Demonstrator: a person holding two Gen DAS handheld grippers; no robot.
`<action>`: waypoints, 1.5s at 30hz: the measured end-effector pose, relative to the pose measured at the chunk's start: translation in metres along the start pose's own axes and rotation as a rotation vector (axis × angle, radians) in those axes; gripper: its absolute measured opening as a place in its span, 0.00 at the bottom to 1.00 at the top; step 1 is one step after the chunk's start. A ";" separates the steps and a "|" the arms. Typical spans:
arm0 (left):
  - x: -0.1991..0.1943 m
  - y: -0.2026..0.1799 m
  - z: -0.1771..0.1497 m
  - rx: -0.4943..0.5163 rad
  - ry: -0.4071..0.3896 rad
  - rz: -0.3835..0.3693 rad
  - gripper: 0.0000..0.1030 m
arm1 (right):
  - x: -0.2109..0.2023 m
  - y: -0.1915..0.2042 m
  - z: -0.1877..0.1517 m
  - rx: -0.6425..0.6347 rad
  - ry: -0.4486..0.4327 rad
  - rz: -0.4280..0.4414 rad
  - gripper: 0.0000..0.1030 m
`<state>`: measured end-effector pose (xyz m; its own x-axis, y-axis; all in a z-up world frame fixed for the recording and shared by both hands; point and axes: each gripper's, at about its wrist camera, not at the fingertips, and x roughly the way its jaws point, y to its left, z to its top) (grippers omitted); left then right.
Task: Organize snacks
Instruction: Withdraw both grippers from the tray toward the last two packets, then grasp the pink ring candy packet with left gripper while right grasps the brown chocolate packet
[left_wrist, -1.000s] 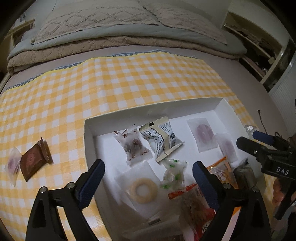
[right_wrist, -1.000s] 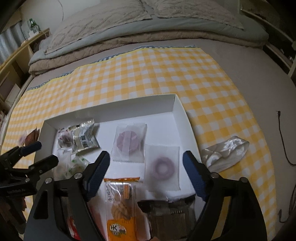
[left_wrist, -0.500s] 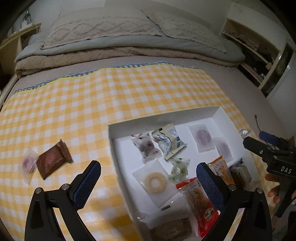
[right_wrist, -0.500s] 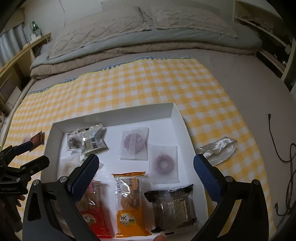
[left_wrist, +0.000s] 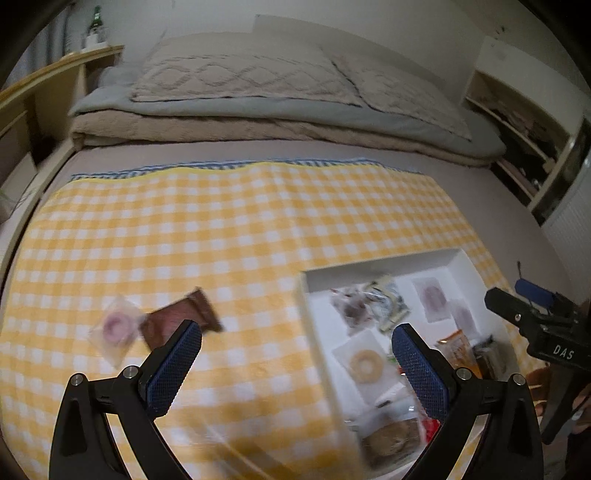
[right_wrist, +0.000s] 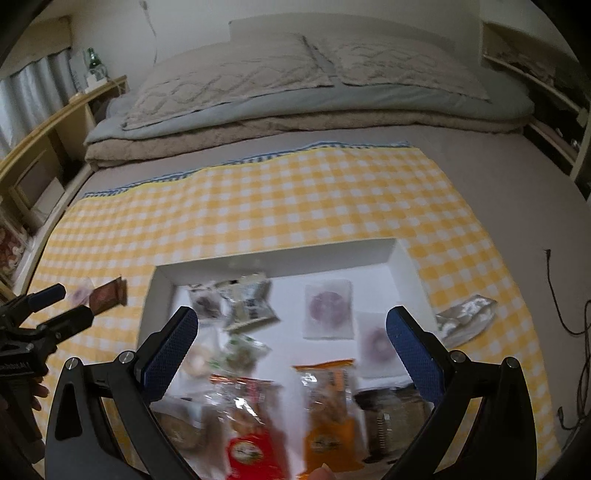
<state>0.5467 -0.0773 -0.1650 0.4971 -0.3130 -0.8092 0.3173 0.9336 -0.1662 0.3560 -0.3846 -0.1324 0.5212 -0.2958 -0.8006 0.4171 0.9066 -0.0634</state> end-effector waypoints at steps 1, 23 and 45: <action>-0.002 0.005 0.000 -0.007 -0.002 0.006 1.00 | 0.001 0.004 0.000 -0.002 0.000 0.001 1.00; -0.028 0.150 -0.005 -0.249 -0.017 0.150 1.00 | 0.046 0.134 0.010 -0.094 0.048 0.121 1.00; 0.053 0.219 -0.005 -0.268 0.027 0.101 0.71 | 0.174 0.247 -0.030 -0.070 0.378 0.314 0.50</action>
<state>0.6386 0.1111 -0.2469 0.4927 -0.2142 -0.8434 0.0402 0.9738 -0.2239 0.5273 -0.2032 -0.3050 0.3014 0.1127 -0.9468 0.2258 0.9563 0.1857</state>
